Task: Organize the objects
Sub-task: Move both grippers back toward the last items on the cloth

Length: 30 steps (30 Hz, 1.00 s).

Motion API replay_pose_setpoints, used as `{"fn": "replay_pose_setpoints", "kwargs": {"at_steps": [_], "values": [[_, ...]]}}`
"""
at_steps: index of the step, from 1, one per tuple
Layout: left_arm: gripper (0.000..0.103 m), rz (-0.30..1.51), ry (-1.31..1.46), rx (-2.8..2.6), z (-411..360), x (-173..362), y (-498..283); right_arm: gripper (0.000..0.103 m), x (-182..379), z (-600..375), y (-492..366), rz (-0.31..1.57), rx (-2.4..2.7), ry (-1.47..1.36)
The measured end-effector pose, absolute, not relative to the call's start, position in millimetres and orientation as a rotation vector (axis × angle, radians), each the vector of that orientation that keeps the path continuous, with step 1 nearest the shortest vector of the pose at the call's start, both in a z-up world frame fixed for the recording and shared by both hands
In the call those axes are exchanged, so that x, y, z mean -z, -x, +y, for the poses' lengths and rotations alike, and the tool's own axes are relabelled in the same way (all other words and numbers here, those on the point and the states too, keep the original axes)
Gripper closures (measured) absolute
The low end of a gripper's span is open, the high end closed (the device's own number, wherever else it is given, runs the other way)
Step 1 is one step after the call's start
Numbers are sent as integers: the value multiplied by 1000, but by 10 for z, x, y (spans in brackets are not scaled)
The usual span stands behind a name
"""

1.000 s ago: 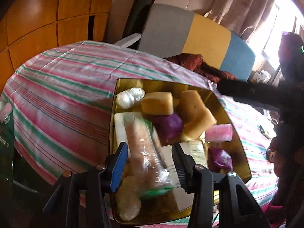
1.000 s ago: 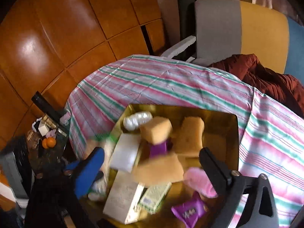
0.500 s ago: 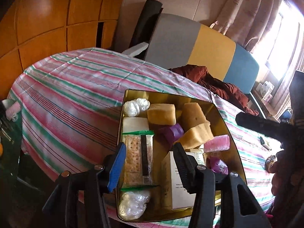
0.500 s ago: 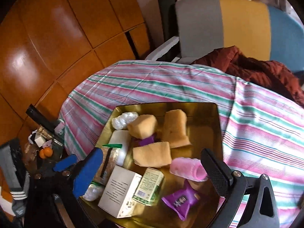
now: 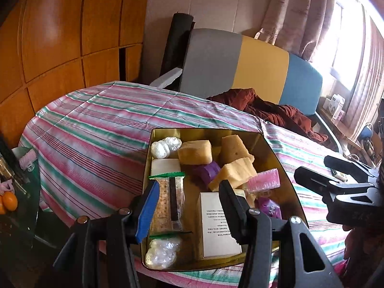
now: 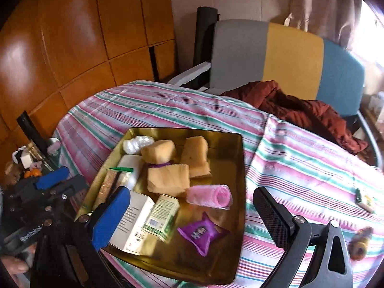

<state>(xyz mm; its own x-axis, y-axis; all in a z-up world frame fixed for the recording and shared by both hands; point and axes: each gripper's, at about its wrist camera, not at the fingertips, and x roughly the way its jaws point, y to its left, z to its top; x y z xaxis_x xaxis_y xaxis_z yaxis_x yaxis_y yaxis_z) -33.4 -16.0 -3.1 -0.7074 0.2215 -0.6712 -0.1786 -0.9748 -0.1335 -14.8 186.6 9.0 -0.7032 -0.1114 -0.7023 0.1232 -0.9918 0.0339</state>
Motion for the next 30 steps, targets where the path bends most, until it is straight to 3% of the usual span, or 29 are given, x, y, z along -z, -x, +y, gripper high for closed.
{"fn": "replay_pose_setpoints", "kwargs": {"at_steps": [16, 30], "values": [[51, 20, 1017, -2670, 166, -84, 218, 0, -34, 2260, -74, -16, 2879, -1174], [51, 142, 967, -2546, 763, -165, 236, 0, 129, 3164, -190, -145, 2995, -1339]]}}
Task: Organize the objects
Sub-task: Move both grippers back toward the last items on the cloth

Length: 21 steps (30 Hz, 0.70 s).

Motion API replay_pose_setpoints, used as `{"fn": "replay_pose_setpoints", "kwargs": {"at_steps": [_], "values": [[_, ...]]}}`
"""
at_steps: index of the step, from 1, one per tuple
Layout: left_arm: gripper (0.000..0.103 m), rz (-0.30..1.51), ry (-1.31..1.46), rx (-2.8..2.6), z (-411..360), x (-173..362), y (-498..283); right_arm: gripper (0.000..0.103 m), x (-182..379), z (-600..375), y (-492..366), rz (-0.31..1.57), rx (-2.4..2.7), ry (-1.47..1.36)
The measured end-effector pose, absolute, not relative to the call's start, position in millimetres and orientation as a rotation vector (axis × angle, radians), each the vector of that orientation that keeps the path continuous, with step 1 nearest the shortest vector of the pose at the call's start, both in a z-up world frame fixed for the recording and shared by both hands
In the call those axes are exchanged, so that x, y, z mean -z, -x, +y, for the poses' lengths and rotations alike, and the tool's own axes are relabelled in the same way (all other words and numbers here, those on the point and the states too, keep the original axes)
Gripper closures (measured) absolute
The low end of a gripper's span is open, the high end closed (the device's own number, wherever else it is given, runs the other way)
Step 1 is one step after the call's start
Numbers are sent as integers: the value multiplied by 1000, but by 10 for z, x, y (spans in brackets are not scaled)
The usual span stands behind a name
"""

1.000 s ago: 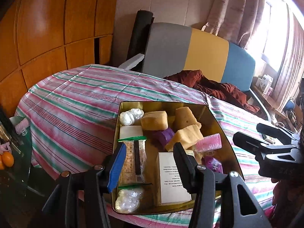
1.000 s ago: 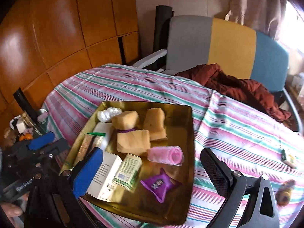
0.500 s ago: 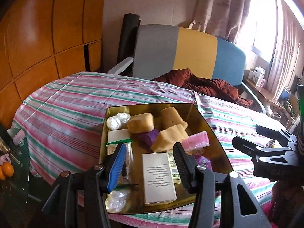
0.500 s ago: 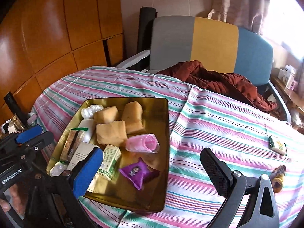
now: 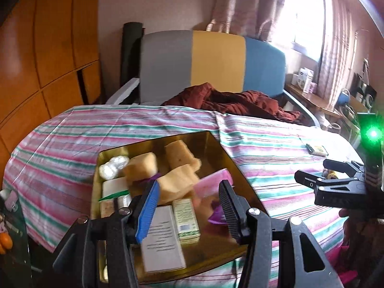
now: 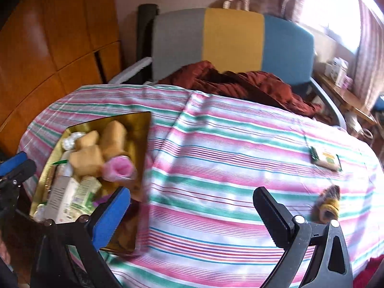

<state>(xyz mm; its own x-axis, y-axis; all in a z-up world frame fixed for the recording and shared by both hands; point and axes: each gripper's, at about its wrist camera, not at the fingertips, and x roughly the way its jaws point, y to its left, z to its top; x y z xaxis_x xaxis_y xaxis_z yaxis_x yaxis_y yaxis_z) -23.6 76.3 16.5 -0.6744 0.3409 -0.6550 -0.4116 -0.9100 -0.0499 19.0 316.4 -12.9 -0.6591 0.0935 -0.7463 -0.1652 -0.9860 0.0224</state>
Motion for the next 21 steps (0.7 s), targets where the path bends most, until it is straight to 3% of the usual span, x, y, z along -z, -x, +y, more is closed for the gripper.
{"fn": "replay_pose_setpoints", "kwargs": {"at_steps": [21], "values": [[51, 228, 946, -2349, 1552, -110, 173, 0, 140, 4733, -645, 438, -2436, 1168]]}}
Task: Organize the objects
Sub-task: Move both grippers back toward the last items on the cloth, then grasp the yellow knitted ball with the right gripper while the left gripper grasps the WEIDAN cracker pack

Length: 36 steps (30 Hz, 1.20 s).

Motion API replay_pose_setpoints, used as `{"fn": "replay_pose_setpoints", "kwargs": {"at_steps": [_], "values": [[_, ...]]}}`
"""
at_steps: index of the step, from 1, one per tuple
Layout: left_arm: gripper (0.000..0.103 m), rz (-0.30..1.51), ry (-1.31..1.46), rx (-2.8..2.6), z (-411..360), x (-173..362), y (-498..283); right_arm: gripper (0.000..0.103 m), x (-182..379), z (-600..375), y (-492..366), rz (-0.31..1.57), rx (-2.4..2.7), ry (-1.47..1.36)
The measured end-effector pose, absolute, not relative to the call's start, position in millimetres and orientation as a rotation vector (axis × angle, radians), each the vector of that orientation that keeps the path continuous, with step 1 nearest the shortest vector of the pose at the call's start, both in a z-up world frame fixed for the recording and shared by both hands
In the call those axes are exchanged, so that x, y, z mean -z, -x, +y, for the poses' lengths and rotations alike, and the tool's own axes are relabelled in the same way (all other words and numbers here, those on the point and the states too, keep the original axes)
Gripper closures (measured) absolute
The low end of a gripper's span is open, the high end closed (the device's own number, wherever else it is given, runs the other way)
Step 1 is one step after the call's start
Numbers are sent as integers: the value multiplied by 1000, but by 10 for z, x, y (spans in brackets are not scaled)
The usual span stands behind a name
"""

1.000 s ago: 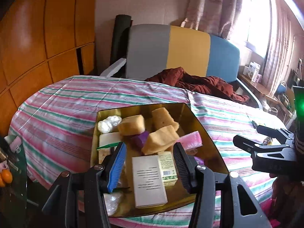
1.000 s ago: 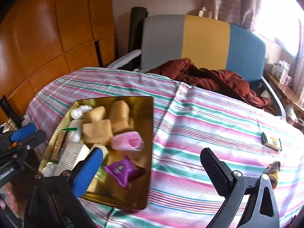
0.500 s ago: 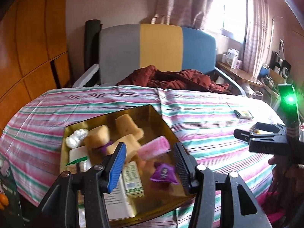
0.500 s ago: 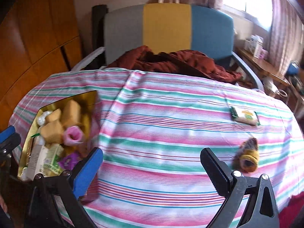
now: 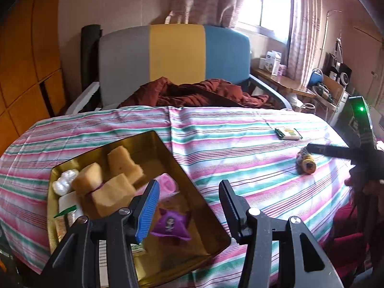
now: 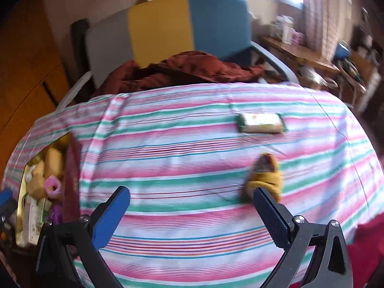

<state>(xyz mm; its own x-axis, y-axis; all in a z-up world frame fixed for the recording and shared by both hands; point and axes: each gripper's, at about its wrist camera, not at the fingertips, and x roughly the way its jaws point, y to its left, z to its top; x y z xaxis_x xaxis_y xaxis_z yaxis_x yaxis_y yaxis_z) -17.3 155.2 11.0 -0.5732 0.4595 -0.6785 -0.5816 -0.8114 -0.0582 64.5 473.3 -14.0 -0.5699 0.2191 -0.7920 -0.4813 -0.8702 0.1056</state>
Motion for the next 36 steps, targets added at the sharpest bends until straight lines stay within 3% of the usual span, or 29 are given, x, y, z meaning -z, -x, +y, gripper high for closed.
{"fn": "replay_pose_setpoints", "kwargs": {"at_steps": [9, 23, 26, 27, 28, 32, 36], "values": [[51, 253, 958, -2276, 1884, -76, 155, 0, 2, 5843, -1091, 697, -2206, 985], [51, 330, 984, -2177, 2458, 12, 172, 1, 859, 5966, -443, 637, -2170, 1342], [51, 343, 988, -2152, 2640, 36, 202, 20, 956, 5942, -390, 594, -2178, 1376], [51, 350, 986, -2146, 2694, 43, 202, 38, 990, 5941, -391, 587, -2173, 1401], [51, 361, 984, -2135, 2784, 57, 213, 47, 1040, 5942, -389, 610, -2176, 1432], [51, 394, 979, -2102, 3049, 78, 269, 55, 1011, 5927, -441, 640, -2206, 1423], [51, 459, 969, -2073, 3334, 130, 312, 56, 920, 5973, -533, 644, -2198, 1366]]}}
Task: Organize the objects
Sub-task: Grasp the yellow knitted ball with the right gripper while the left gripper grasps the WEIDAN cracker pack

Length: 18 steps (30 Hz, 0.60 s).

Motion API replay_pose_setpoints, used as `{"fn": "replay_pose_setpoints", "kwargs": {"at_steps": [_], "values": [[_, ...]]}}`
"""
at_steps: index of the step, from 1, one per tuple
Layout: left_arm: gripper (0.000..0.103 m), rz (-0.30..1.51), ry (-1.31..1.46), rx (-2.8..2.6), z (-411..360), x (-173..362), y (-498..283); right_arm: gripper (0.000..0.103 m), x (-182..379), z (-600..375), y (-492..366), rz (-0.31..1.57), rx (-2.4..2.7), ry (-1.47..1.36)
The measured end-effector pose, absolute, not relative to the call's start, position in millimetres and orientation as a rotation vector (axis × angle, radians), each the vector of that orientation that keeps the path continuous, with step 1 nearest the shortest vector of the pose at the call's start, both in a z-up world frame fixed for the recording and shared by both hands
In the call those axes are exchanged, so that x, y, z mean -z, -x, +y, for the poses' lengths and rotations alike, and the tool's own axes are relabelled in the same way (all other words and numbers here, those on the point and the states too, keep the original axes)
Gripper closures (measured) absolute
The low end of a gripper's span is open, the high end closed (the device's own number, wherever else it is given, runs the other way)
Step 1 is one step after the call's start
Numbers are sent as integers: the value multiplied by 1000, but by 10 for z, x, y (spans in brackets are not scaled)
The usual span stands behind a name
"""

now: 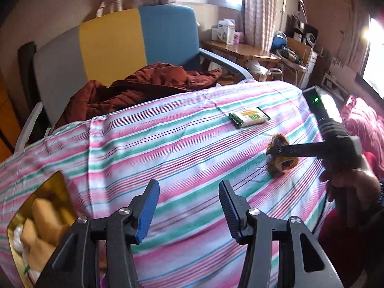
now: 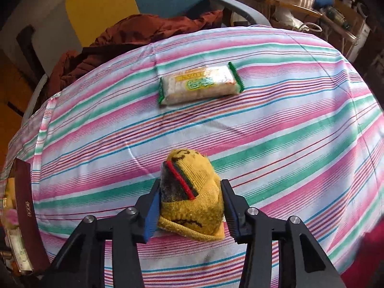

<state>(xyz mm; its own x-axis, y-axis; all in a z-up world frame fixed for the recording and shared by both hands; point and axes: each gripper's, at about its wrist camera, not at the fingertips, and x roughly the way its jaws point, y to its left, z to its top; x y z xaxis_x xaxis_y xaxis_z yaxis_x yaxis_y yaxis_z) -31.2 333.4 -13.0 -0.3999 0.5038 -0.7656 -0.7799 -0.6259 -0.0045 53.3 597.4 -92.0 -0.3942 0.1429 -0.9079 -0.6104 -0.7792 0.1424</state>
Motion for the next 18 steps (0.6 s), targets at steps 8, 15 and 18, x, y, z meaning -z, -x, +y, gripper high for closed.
{"fn": "replay_pose_setpoints", "kwargs": {"at_steps": [8, 15, 18], "values": [[51, 579, 924, -2033, 3829, 220, 330, 56, 842, 6158, -695, 676, -2129, 1291], [51, 667, 862, -1983, 4172, 269, 317, 54, 884, 6214, -723, 703, -2095, 1303], [51, 688, 847, -1968, 4274, 290, 318, 53, 905, 6226, -700, 716, -2094, 1305]]}}
